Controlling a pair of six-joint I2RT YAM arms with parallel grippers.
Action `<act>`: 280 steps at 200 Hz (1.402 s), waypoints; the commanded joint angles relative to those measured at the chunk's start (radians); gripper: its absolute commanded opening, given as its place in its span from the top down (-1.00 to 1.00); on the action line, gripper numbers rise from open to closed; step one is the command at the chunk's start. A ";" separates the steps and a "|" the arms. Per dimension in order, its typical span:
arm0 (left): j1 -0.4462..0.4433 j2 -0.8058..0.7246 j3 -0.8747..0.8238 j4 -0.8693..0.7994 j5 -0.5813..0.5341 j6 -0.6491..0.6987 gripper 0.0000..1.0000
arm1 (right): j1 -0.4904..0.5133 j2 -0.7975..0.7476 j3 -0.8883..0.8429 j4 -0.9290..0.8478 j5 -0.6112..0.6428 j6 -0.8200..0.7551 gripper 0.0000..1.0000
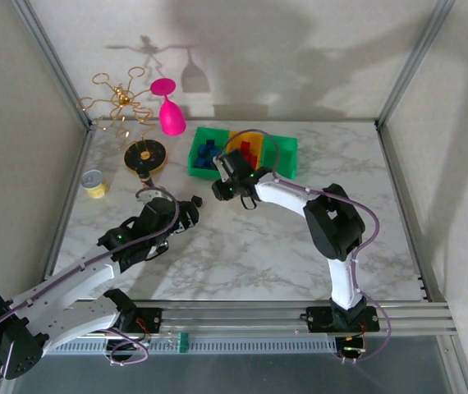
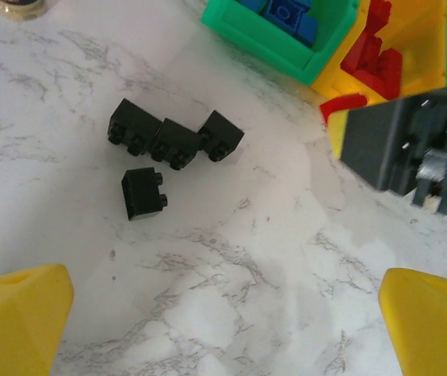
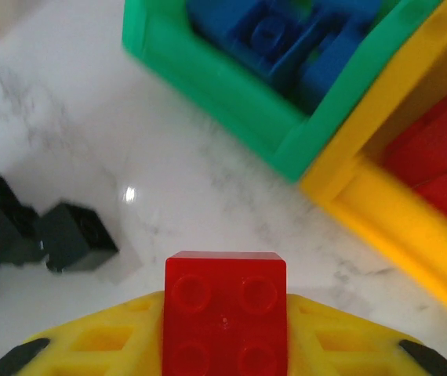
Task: Sort the legos into containers by color
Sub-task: Pick up the lego from the center of the table, then place the lego in the container.
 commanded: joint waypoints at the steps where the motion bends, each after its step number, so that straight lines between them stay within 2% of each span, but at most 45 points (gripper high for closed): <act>1: 0.006 0.034 0.047 0.041 -0.027 0.032 -0.99 | -0.060 -0.014 0.061 -0.008 0.071 0.045 0.28; 47: 0.006 0.132 0.078 0.150 -0.012 0.061 -0.99 | -0.129 0.102 0.199 -0.001 0.197 0.040 0.30; 87: 0.011 0.192 0.088 0.208 -0.010 0.052 -0.99 | -0.179 0.196 0.308 0.029 0.220 0.005 0.28; 127: 0.016 0.249 0.111 0.224 0.020 0.065 -0.99 | -0.181 0.274 0.445 -0.045 0.231 -0.071 0.00; 142: 0.017 0.262 0.124 0.208 0.016 0.072 -0.99 | -0.181 0.268 0.463 -0.060 0.229 -0.069 -0.04; 169: 0.017 0.236 0.115 0.211 0.027 0.076 -0.99 | -0.171 0.200 0.406 -0.055 0.168 -0.042 -0.07; 213: 0.018 0.150 0.088 0.161 0.029 0.070 -0.99 | -0.109 0.055 0.216 -0.021 0.120 0.033 -0.17; 240: 0.019 0.087 0.059 0.109 0.026 0.062 -0.99 | -0.066 -0.014 0.119 -0.016 0.125 0.097 -0.29; 280: 0.018 -0.017 0.002 0.027 0.001 0.018 -0.99 | 0.017 -0.064 -0.009 0.046 0.150 0.180 -0.34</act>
